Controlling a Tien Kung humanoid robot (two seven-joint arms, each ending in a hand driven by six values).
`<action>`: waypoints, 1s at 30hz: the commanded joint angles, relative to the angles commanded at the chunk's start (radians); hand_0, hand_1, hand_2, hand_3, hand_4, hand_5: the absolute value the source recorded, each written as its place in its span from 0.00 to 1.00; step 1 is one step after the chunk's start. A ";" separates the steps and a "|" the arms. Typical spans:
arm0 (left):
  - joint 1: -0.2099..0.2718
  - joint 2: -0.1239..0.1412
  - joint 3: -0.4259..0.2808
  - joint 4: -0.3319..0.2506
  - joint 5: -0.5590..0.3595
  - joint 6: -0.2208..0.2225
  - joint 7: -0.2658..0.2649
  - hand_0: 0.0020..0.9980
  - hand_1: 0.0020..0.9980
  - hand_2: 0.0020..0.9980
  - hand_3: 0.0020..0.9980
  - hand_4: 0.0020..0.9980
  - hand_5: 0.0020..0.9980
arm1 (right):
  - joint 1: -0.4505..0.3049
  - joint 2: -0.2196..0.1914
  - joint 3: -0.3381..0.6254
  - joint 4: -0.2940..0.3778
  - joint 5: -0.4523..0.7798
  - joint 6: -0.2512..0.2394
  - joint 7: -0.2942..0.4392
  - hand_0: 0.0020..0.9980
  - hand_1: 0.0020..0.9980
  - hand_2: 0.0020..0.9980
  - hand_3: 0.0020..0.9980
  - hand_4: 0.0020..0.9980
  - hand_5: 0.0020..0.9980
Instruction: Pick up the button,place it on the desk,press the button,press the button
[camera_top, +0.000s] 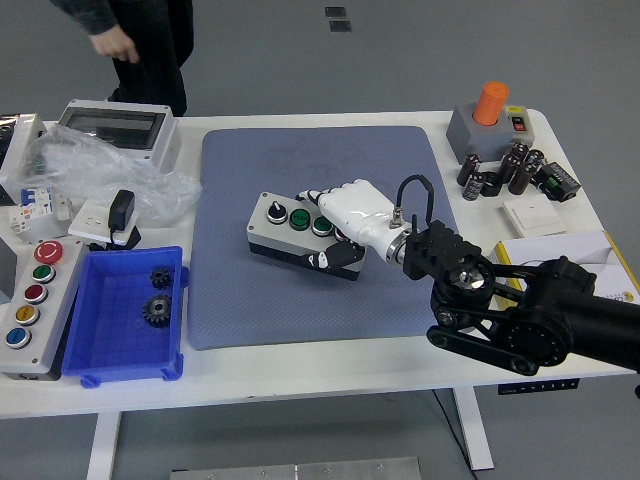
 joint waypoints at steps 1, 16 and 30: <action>0.000 0.000 0.000 0.000 0.000 0.000 0.000 0.62 0.66 0.62 0.69 0.71 0.36 | 0.005 -0.001 -0.006 -0.001 -0.004 0.002 0.012 0.51 0.53 0.40 0.36 0.57 0.00; -0.001 0.001 0.002 0.000 0.000 0.002 -0.002 0.62 0.66 0.62 0.69 0.71 0.36 | 0.070 0.005 -0.085 -0.109 -0.034 -0.023 0.188 0.56 0.56 0.40 0.36 0.57 0.00; -0.002 0.000 0.003 0.000 0.001 0.001 -0.001 0.62 0.66 0.62 0.69 0.70 0.36 | 0.072 0.010 -0.101 -0.152 -0.014 -0.022 0.240 0.58 0.62 0.42 0.36 0.58 0.00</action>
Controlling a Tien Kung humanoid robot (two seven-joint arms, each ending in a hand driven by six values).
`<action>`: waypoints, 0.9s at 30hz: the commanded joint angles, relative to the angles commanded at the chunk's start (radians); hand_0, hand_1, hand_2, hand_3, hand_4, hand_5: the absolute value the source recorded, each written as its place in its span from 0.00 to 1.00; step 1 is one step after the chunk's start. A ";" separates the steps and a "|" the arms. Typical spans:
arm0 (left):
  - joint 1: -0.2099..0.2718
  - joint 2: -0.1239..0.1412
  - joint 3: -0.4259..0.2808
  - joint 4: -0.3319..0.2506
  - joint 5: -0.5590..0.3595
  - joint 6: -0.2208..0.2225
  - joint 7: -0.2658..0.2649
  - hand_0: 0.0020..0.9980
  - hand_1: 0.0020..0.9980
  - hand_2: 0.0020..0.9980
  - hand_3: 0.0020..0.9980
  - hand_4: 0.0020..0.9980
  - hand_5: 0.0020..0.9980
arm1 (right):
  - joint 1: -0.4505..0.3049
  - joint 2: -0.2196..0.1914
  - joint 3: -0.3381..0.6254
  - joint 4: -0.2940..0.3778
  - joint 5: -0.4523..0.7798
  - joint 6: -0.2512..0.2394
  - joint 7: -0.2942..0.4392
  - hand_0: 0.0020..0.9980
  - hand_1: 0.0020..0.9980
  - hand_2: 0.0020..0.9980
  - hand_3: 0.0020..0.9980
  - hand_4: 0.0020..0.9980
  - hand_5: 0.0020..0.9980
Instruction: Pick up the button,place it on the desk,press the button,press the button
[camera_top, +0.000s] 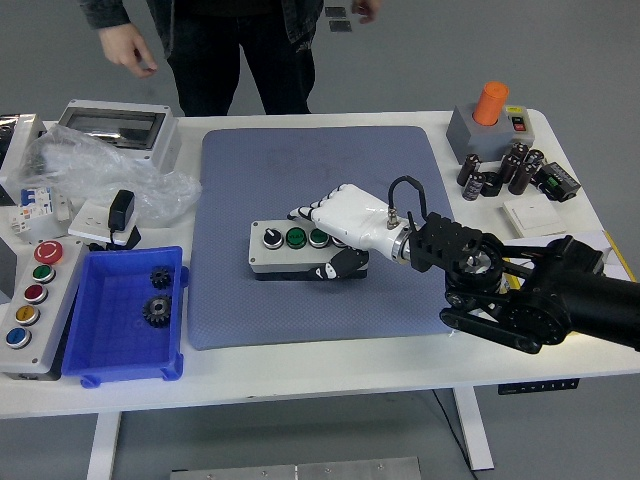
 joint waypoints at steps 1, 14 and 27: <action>0.000 0.000 0.000 0.000 0.000 0.000 0.000 0.62 0.66 0.62 0.69 0.70 0.36 | 0.000 0.000 0.002 0.000 -0.001 0.002 0.000 0.58 0.62 0.42 0.36 0.58 0.00; 0.002 -0.001 0.003 0.000 -0.001 -0.001 0.001 0.62 0.66 0.62 0.69 0.70 0.36 | -0.001 0.000 0.014 -0.012 0.016 0.033 -0.014 0.66 0.68 0.68 0.38 0.50 0.00; -0.001 0.000 0.001 0.000 0.002 -0.002 0.000 0.62 0.66 0.62 0.68 0.70 0.35 | -0.005 -0.001 0.014 -0.007 0.017 0.050 -0.022 0.72 0.73 0.86 0.42 0.51 0.03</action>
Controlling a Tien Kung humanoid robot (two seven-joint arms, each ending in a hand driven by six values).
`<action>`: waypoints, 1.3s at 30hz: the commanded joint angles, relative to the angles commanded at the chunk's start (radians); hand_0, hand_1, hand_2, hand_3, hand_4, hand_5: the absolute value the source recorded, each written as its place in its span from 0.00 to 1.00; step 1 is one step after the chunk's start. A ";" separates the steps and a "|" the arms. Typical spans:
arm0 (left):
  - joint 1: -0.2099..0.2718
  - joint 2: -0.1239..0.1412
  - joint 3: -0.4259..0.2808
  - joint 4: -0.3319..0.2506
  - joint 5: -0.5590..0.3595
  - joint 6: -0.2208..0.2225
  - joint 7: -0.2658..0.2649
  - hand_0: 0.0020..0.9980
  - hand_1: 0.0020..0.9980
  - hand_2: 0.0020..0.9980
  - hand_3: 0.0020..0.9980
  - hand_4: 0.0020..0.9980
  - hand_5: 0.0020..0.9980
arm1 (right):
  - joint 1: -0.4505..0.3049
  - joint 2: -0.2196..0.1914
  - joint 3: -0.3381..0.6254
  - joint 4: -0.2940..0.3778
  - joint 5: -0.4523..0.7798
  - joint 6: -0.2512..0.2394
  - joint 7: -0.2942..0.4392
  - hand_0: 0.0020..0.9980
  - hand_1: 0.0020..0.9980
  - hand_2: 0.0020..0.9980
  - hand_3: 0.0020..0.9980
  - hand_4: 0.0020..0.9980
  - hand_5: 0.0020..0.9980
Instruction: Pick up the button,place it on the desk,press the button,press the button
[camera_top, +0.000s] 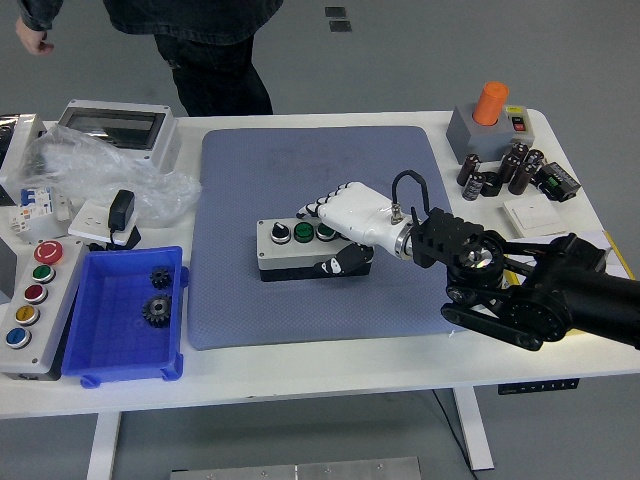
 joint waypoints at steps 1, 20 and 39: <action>0.000 0.000 0.000 0.000 0.000 0.000 0.000 0.62 0.66 0.62 0.68 0.70 0.35 | -0.001 -0.001 0.001 0.003 0.002 0.002 -0.001 0.72 0.73 0.86 0.42 0.51 0.03; 0.000 0.000 0.002 0.001 -0.001 0.000 0.000 0.62 0.65 0.62 0.68 0.70 0.35 | -0.004 -0.013 0.046 0.028 0.046 0.040 -0.003 0.74 0.75 0.88 0.49 0.54 0.03; 0.001 -0.002 0.002 0.001 0.002 -0.002 0.001 0.62 0.65 0.62 0.67 0.69 0.35 | -0.006 -0.038 0.094 0.086 0.110 0.121 -0.032 0.76 0.76 0.88 0.84 0.99 0.39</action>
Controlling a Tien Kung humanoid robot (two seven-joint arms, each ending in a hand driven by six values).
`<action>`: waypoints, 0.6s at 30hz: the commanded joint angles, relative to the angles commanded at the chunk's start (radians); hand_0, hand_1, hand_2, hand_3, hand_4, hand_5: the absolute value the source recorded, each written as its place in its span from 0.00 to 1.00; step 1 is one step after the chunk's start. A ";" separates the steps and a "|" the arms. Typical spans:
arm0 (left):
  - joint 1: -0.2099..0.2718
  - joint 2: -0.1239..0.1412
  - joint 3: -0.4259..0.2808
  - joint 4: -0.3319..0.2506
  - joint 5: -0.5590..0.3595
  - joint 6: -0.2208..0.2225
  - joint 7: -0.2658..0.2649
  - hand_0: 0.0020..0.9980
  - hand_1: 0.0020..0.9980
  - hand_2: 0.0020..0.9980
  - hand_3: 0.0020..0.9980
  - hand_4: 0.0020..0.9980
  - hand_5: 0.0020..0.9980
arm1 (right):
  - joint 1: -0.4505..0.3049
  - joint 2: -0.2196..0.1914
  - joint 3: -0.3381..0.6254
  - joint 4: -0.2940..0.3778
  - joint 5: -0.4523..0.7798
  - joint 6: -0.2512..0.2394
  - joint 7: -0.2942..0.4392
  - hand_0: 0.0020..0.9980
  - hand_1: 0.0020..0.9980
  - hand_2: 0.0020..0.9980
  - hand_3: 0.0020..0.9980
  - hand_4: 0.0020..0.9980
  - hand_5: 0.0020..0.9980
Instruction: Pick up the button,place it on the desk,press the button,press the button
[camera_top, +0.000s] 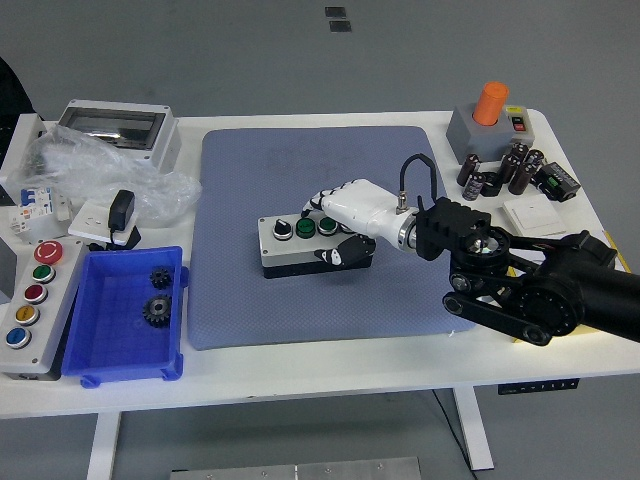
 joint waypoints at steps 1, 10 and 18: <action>0.000 0.000 0.000 0.000 0.001 0.000 0.000 0.62 0.65 0.62 0.67 0.69 0.35 | 0.000 0.000 0.001 0.001 -0.003 0.004 -0.003 0.76 0.76 0.88 0.84 0.99 0.39; 0.000 -0.001 0.000 0.000 0.003 -0.001 0.000 0.62 0.65 0.62 0.67 0.69 0.35 | -0.003 0.001 0.005 0.000 -0.010 0.027 -0.027 0.77 0.76 0.92 0.95 1.00 0.49; 0.000 -0.002 0.000 0.000 0.007 -0.005 0.000 0.62 0.65 0.62 0.66 0.69 0.35 | -0.008 0.002 0.023 0.020 -0.040 0.007 -0.075 0.77 0.77 0.96 1.00 1.00 0.54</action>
